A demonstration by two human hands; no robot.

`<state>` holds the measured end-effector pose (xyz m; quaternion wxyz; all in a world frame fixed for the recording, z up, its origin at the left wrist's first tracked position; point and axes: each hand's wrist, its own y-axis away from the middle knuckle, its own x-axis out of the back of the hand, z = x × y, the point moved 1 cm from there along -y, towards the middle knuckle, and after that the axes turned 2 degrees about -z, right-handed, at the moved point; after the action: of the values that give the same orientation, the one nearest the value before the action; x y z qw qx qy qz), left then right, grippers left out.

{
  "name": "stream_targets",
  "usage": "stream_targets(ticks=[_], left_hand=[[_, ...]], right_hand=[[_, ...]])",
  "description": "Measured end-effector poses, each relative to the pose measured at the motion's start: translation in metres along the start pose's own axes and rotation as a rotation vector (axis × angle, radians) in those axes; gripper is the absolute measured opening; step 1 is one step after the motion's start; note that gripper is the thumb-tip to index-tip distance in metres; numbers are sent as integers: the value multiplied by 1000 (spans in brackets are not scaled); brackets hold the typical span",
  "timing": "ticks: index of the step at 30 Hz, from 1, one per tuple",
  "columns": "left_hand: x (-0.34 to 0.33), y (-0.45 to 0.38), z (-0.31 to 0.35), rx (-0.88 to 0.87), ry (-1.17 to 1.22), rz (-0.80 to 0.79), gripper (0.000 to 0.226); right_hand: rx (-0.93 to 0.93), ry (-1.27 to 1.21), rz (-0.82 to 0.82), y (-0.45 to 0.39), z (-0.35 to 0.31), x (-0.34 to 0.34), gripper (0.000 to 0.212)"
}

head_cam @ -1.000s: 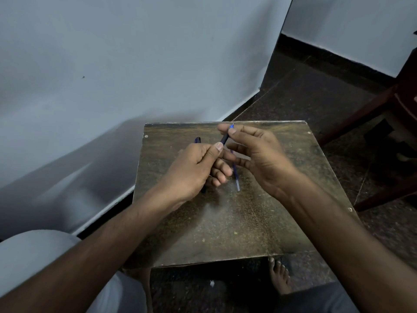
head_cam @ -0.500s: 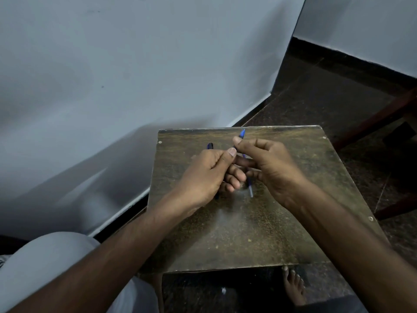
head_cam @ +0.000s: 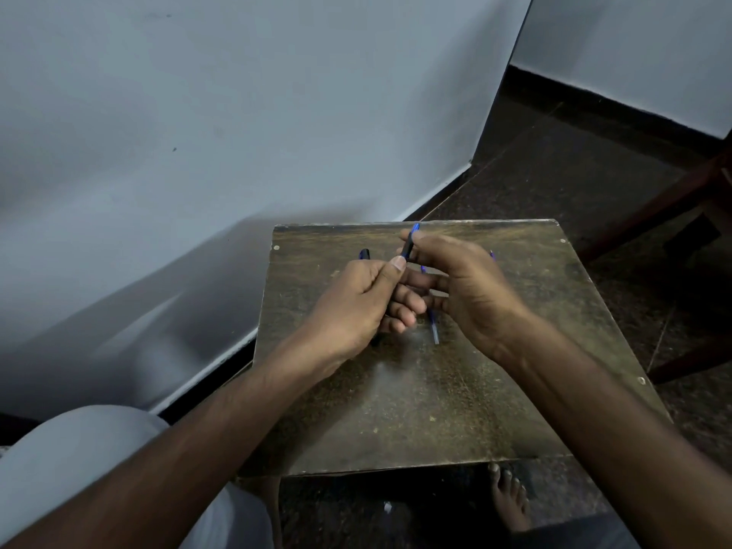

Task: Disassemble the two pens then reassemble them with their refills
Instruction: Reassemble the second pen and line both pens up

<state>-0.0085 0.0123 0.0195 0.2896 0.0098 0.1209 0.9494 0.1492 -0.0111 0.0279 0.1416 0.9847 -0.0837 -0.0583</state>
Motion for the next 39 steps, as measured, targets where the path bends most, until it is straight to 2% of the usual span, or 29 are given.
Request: stream_targets(ticks=[3, 5, 10, 15, 22, 24, 27, 30, 36, 39], left_hand=[[-1, 0, -2, -9, -18, -15, 42], [0, 0, -4, 0, -28, -12, 42], [-1, 2, 2, 9, -18, -5, 40], [1, 3, 1, 4, -61, -30, 39], [7, 3, 1, -23, -120, -13, 25], [12, 1, 3, -26, -107, 61, 24], [22, -4, 7, -26, -38, 185, 27], [25, -5, 11, -17, 13, 266, 31], [24, -2, 12, -48, -27, 250, 30], [23, -1, 13, -74, -47, 251, 30]], right_hand=[[36, 75, 13, 1, 0, 0, 25], [41, 16, 4, 0, 1, 2, 19], [48, -58, -14, -2, -1, 3, 21], [41, -203, 100, -6, -3, 9, 24], [183, -300, 315, -11, -18, 31, 7], [185, -78, 305, -8, -18, 38, 12], [143, 453, 170, -3, -8, 31, 19], [162, 830, 160, 0, 6, 15, 23], [207, 1005, 72, 10, 7, -2, 31], [241, 1081, 88, 8, 15, -5, 34]])
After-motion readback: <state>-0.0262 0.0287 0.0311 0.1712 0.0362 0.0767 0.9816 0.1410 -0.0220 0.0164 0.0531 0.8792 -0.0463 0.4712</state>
